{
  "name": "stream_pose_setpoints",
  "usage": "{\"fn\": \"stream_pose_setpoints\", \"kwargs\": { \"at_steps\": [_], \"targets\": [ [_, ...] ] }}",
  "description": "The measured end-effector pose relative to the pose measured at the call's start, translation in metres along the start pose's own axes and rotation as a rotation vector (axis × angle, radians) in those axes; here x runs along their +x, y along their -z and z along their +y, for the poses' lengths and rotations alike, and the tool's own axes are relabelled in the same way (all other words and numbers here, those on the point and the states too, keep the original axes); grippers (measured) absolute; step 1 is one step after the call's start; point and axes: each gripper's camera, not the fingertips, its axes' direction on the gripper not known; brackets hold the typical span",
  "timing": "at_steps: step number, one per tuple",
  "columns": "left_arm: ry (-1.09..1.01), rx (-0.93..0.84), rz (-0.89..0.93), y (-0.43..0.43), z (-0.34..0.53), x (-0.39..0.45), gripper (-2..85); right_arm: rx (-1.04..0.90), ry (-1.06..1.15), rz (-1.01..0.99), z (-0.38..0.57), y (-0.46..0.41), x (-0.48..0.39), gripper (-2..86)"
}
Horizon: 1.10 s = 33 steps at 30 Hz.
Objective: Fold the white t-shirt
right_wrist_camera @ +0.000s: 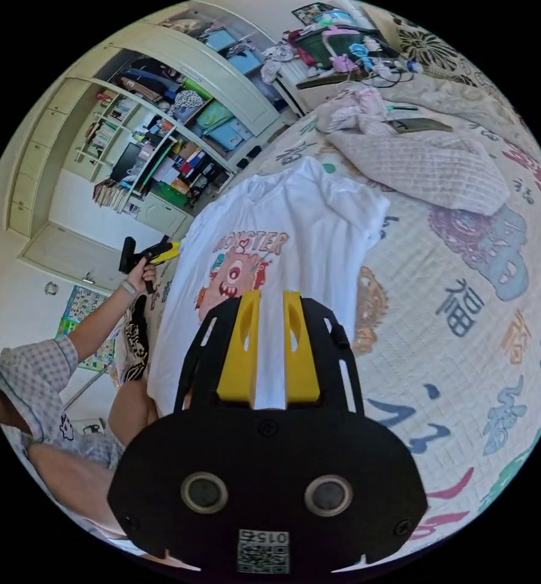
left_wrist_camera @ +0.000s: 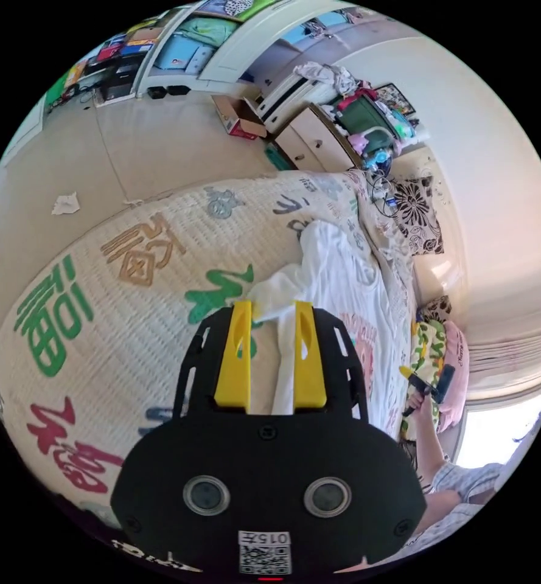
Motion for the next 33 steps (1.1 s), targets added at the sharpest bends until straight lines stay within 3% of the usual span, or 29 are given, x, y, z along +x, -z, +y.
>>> {"fn": "stream_pose_setpoints", "kwargs": {
  "at_steps": [3, 5, 8, 10, 14, 18, 23, 27, 30, 33],
  "targets": [
    [-0.053, -0.038, -0.086, -0.002, -0.021, 0.011, 0.7, -0.11, 0.084, -0.005, -0.007, -0.024, -0.023, 7.1],
    [-0.048, 0.023, -0.039, 0.012, -0.03, 0.014, 0.1, -0.154, 0.122, 0.065, -0.005, -0.03, -0.033, 7.2],
    [0.144, 0.21, 0.084, 0.046, -0.038, -0.001, 0.3, -0.19, 0.16, 0.175, 0.002, -0.029, -0.043, 6.9],
    [0.272, 0.297, 0.122, 0.053, -0.042, -0.02, 3.0, -0.214, 0.161, 0.237, 0.01, -0.027, -0.047, 6.8],
    [0.3, 0.254, 0.151, 0.039, -0.034, -0.03, 11.0, -0.206, 0.124, 0.275, 0.017, -0.016, -0.051, 7.1],
    [0.154, 0.177, -0.036, 0.029, 0.009, 0.009, 9.6, -0.11, 0.032, 0.379, 0.019, 0.01, -0.047, 7.8],
    [-0.308, 0.049, 0.043, -0.028, 0.048, 0.135, 8.5, 0.093, -0.07, 0.399, -0.016, 0.031, -0.017, 9.0],
    [-0.488, -0.02, 0.199, -0.108, 0.053, 0.236, 9.9, 0.12, -0.17, 0.085, -0.062, 0.013, 0.007, 5.5],
    [-0.494, -0.058, 0.227, -0.157, 0.046, 0.284, 10.8, 0.141, 0.072, 0.147, -0.071, 0.002, -0.048, 2.2],
    [-0.516, -0.093, 0.239, -0.188, 0.048, 0.312, 11.5, 0.022, 0.308, 0.209, -0.066, -0.029, -0.103, 1.5]
  ]
}}
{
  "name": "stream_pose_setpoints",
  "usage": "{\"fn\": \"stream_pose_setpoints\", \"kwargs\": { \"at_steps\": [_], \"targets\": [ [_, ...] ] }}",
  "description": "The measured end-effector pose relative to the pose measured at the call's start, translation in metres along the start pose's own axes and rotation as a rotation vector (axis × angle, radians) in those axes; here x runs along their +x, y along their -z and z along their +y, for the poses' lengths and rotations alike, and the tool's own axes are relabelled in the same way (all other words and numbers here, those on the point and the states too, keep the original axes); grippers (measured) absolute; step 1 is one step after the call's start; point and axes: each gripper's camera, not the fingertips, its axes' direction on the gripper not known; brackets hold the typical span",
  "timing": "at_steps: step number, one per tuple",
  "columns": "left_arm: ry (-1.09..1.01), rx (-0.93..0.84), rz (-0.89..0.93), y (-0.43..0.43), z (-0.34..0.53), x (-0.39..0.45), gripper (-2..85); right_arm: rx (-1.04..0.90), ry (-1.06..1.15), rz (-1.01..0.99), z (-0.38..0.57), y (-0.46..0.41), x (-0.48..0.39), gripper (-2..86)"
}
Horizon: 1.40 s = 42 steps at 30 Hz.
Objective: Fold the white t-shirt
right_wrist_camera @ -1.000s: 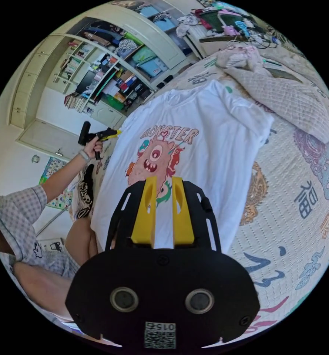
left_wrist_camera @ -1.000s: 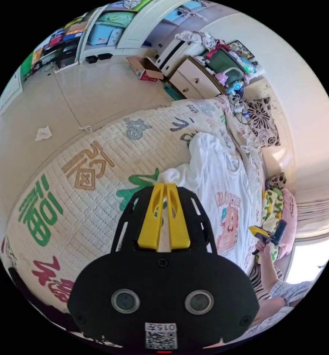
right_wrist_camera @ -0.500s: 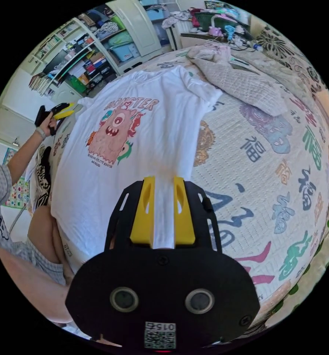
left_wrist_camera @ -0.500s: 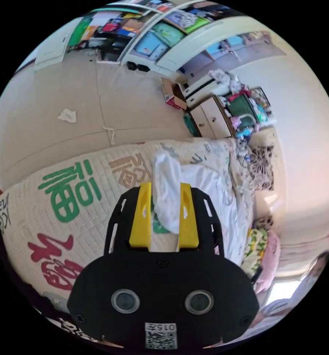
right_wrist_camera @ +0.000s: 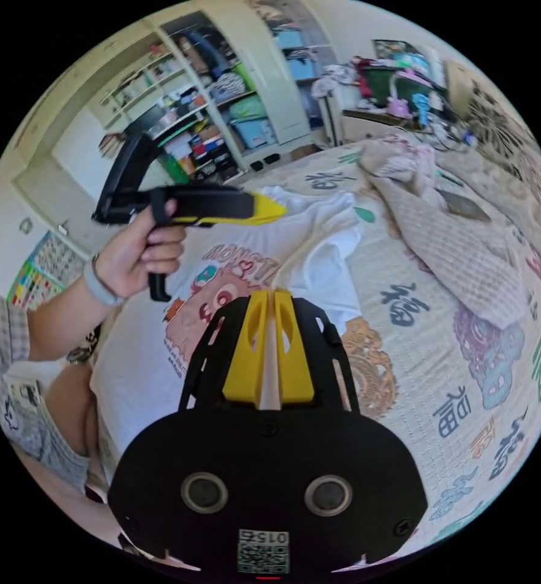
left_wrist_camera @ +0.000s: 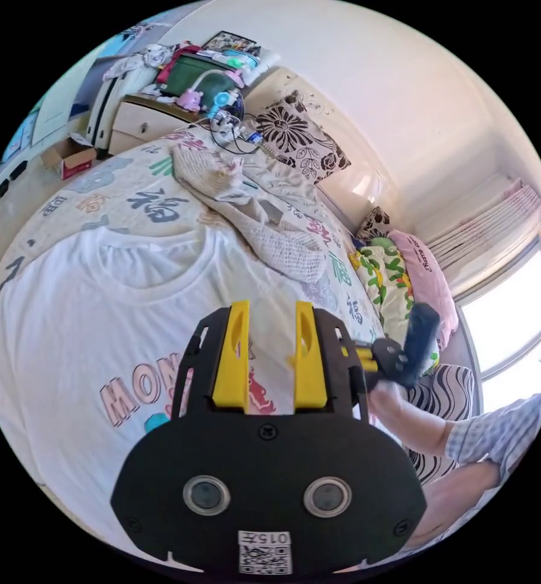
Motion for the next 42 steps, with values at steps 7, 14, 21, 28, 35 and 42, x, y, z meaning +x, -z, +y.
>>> {"fn": "stream_pose_setpoints", "kwargs": {
  "at_steps": [7, 14, 21, 28, 35, 42],
  "targets": [
    [0.003, -0.212, -0.169, -0.073, 0.012, 0.006, 9.0, -0.005, 0.07, 0.096, 0.018, -0.003, -0.029, 3.7],
    [0.175, -0.071, -0.052, -0.063, 0.057, -0.004, 9.9, 0.028, -0.003, -0.042, 0.028, 0.019, 0.026, 11.6],
    [0.171, -0.053, -0.028, -0.083, 0.102, 0.026, 11.4, 0.043, 0.119, -0.066, 0.017, 0.007, 0.007, 1.8],
    [-0.021, -0.087, -0.181, -0.106, 0.127, 0.09, 13.9, 0.139, 0.036, -0.028, 0.044, 0.042, 0.034, -0.4],
    [-0.478, -0.166, -0.541, -0.16, 0.155, 0.19, 16.7, 0.225, -0.085, -0.17, 0.066, 0.056, 0.053, -0.5],
    [-0.567, -0.166, -0.702, -0.199, 0.201, 0.214, 11.5, 0.232, -0.08, -0.232, 0.073, 0.06, 0.039, -0.1]
  ]
}}
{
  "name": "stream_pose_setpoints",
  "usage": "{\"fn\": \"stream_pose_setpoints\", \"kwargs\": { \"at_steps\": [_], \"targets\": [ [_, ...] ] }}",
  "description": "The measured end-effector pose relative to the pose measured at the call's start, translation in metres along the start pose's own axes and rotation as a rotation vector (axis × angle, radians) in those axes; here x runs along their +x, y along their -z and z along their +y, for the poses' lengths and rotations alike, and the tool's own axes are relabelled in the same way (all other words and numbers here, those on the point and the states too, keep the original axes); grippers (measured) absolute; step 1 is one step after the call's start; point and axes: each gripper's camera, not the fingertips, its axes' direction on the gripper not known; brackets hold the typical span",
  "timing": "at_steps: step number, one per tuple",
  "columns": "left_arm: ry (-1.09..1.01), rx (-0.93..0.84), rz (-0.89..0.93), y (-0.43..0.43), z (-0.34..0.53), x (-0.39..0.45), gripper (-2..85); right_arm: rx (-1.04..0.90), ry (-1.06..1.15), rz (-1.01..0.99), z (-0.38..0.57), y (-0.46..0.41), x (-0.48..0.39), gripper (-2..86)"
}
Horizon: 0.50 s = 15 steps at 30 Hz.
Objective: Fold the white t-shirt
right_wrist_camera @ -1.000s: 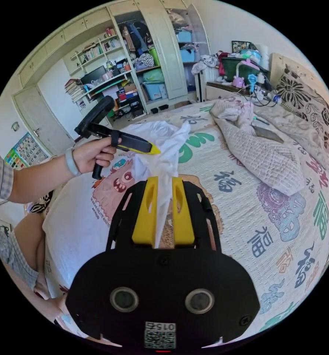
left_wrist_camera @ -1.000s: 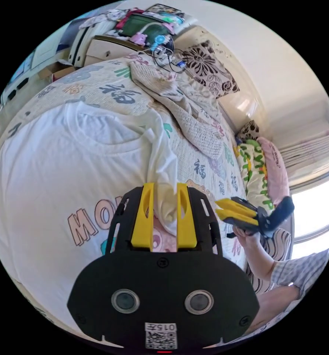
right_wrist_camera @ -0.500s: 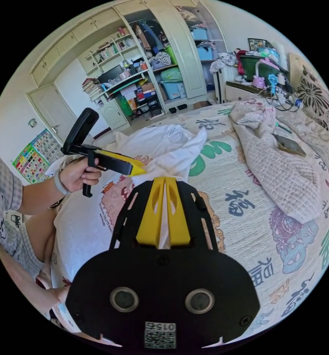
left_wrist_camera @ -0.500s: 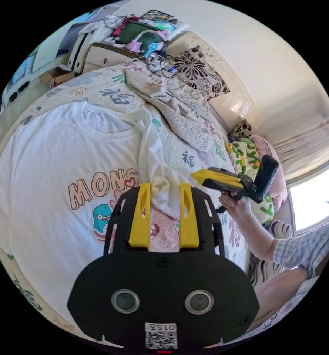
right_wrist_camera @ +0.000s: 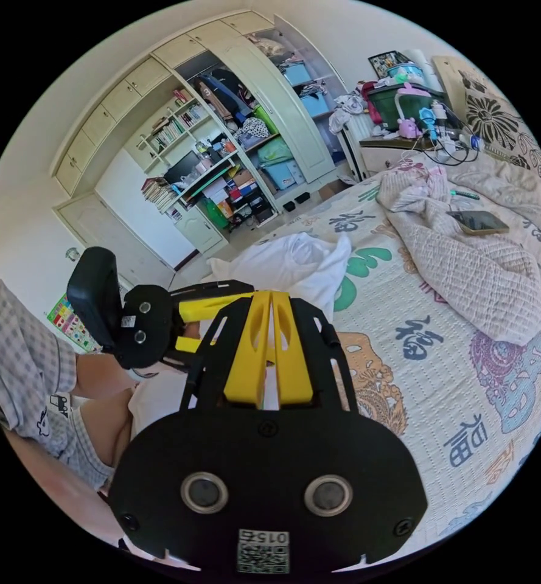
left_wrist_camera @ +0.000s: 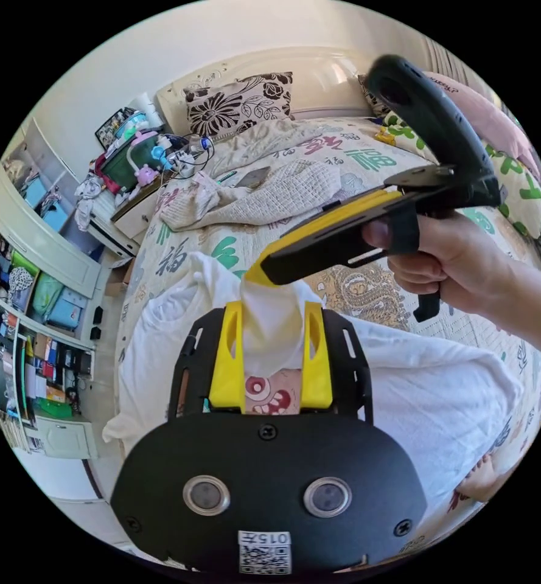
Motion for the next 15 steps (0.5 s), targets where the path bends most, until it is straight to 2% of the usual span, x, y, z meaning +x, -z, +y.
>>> {"fn": "stream_pose_setpoints", "kwargs": {
  "at_steps": [3, 5, 8, 12, 13, 15],
  "targets": [
    [0.042, 0.028, -0.072, 0.002, 0.019, 0.008, 3.3, -0.007, 0.043, -0.058, 0.009, 0.006, 0.001, 1.1],
    [0.078, 0.065, -0.061, 0.007, 0.031, 0.003, 1.7, 0.013, 0.108, -0.023, 0.019, 0.015, 0.002, 2.8],
    [0.13, 0.113, 0.099, 0.017, 0.051, -0.015, 0.7, 0.063, 0.137, 0.101, 0.044, 0.033, 0.015, 7.3],
    [0.093, 0.235, 0.316, 0.03, 0.072, -0.036, 0.1, -0.047, 0.205, -0.098, 0.063, 0.023, 0.048, 15.0],
    [0.074, 0.256, 0.363, 0.033, 0.076, -0.041, 0.1, -0.08, 0.22, -0.115, 0.063, 0.018, 0.052, 15.3],
    [0.064, 0.275, 0.404, 0.034, 0.08, -0.049, 0.1, -0.112, 0.267, -0.212, 0.062, 0.018, 0.055, 8.6]
  ]
}}
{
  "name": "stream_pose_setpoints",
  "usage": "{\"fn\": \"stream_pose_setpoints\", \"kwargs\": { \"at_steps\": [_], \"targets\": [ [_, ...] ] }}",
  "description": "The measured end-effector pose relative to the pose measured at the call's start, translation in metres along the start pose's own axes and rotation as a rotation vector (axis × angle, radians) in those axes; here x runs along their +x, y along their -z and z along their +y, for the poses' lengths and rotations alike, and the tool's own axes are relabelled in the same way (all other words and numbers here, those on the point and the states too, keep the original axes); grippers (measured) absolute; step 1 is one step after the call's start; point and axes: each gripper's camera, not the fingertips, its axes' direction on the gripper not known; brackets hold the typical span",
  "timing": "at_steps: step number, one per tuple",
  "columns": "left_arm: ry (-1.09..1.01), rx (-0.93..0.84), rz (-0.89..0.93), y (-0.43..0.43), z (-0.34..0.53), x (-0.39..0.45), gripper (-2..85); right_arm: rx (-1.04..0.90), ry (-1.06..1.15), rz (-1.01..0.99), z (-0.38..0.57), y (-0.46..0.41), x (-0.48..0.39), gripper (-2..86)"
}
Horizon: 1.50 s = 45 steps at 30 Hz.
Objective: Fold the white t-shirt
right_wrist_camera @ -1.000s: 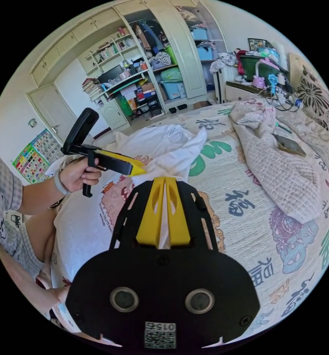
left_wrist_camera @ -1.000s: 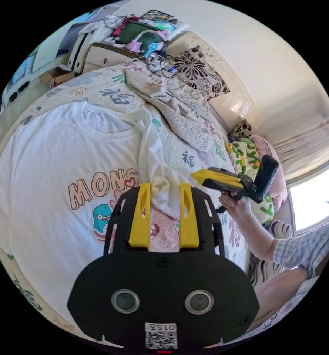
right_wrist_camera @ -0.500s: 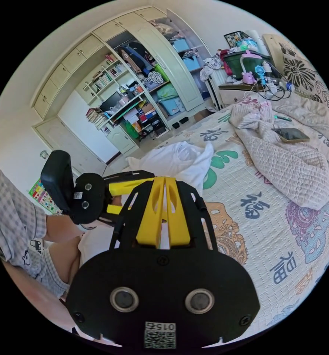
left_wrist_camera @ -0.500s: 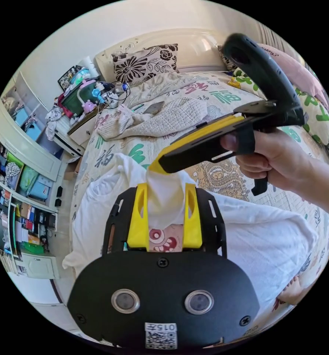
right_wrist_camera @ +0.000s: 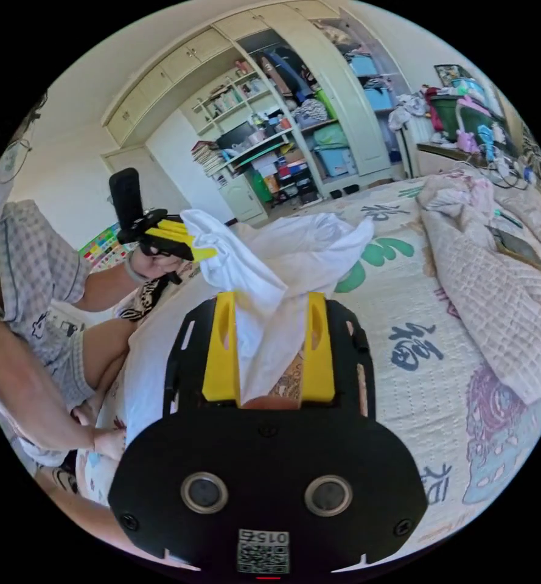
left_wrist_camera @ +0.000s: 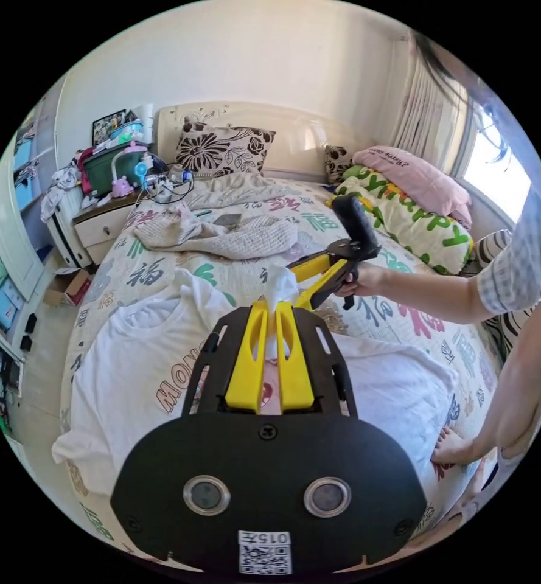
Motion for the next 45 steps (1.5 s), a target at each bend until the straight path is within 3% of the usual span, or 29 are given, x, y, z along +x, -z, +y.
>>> {"fn": "stream_pose_setpoints", "kwargs": {
  "at_steps": [2, 5, 9, 12, 15, 21, 27, 31, 33, 37, 39, 42, 45],
  "targets": [
    [0.002, -0.002, 0.003, 0.002, -0.001, -0.006, 0.2, 0.003, 0.027, -0.132, 0.003, 0.007, -0.001, 2.6],
    [-0.038, 0.044, 0.011, -0.003, -0.018, -0.012, 1.0, 0.125, -0.029, 0.0, 0.023, 0.034, -0.01, 1.1],
    [-0.103, 0.145, 0.092, -0.051, -0.08, -0.013, 5.4, 0.376, -0.327, 0.328, 0.07, 0.084, -0.014, 1.0],
    [-0.007, 0.049, 0.03, -0.11, -0.118, -0.019, 11.4, 0.347, -0.647, 0.547, 0.113, 0.095, 0.005, 3.1],
    [0.159, 0.05, 0.114, -0.113, -0.106, -0.046, 11.8, 0.284, -0.91, 0.491, 0.163, 0.092, 0.024, 6.0],
    [0.366, -0.051, 0.053, -0.018, 0.023, -0.092, 10.9, 0.199, -0.816, 0.416, 0.207, 0.096, -0.027, 7.4],
    [0.717, -0.505, -0.223, 0.089, 0.178, -0.101, 10.7, -0.256, -0.722, 0.353, 0.231, 0.071, -0.084, 7.9],
    [0.987, -0.671, -0.143, 0.126, 0.248, -0.087, 11.3, -0.496, -0.752, 0.247, 0.265, 0.042, -0.109, 9.2],
    [1.025, -0.722, -0.074, 0.123, 0.261, -0.08, 11.8, -0.469, -0.752, 0.265, 0.274, 0.036, -0.119, 9.6],
    [0.992, -0.821, 0.099, 0.095, 0.271, -0.061, 13.0, -0.489, -0.764, 0.233, 0.282, 0.024, -0.127, 10.3],
    [0.941, -0.839, 0.052, 0.088, 0.267, -0.057, 11.6, -0.517, -0.75, 0.16, 0.288, 0.014, -0.129, 10.5],
    [0.772, -0.942, -0.035, 0.081, 0.256, -0.052, 5.9, -0.539, -0.748, 0.248, 0.297, 0.009, -0.13, 10.6],
    [0.714, -0.964, 0.031, 0.085, 0.251, -0.05, 0.9, -0.523, -0.769, 0.217, 0.305, 0.015, -0.137, 10.6]
  ]
}}
